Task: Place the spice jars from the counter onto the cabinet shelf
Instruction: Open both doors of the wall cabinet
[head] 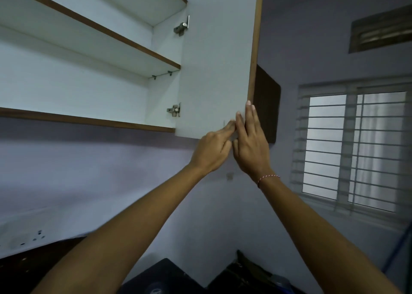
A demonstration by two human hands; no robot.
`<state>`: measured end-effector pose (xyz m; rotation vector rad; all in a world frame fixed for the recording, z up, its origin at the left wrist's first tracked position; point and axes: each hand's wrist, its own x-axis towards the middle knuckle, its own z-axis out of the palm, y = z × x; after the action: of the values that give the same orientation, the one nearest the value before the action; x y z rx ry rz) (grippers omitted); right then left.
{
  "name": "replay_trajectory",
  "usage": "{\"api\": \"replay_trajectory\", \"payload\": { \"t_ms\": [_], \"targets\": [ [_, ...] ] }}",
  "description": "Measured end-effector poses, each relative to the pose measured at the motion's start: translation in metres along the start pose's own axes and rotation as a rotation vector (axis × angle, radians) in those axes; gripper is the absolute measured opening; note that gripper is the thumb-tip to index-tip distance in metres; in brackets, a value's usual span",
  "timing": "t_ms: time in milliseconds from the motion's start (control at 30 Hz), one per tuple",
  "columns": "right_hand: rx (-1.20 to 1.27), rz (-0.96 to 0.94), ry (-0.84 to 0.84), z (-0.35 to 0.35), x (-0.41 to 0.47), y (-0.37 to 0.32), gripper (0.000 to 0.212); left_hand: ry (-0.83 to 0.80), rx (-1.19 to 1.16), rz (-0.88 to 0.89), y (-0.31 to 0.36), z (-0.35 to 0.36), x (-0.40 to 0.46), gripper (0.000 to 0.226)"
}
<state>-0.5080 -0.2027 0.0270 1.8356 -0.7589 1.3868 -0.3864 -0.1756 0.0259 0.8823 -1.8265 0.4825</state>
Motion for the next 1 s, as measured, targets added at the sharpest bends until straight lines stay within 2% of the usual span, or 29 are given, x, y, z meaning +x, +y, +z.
{"api": "replay_trajectory", "payload": {
  "t_ms": [133,333,500,600,767,867,1000],
  "targets": [
    [-0.119,0.003,-0.048,0.006,-0.010,0.044,0.058,-0.169,0.113,0.043,-0.010,0.033,0.015,0.059],
    [-0.415,0.119,-0.249,0.018,-0.020,0.100,0.067,-0.424,0.395,0.068,-0.035,0.080,0.034,0.070],
    [-0.498,0.179,-0.373,0.032,-0.028,0.134,0.072,-0.557,0.547,0.039,-0.050,0.110,0.046,0.065],
    [-0.503,0.201,-0.405,0.038,-0.034,0.149,0.073,-0.622,0.550,0.001,-0.054,0.127,0.049,0.066],
    [-0.515,0.167,-0.349,0.046,-0.037,0.151,0.074,-0.576,0.502,-0.003,-0.064,0.135,0.038,0.075],
    [-0.536,0.178,-0.317,0.052,-0.040,0.140,0.076,-0.563,0.509,0.001,-0.064,0.131,0.035,0.073],
    [-0.502,0.084,-0.295,0.067,-0.046,0.110,0.076,-0.529,0.552,-0.031,-0.067,0.122,0.019,0.071]
  ]
}}
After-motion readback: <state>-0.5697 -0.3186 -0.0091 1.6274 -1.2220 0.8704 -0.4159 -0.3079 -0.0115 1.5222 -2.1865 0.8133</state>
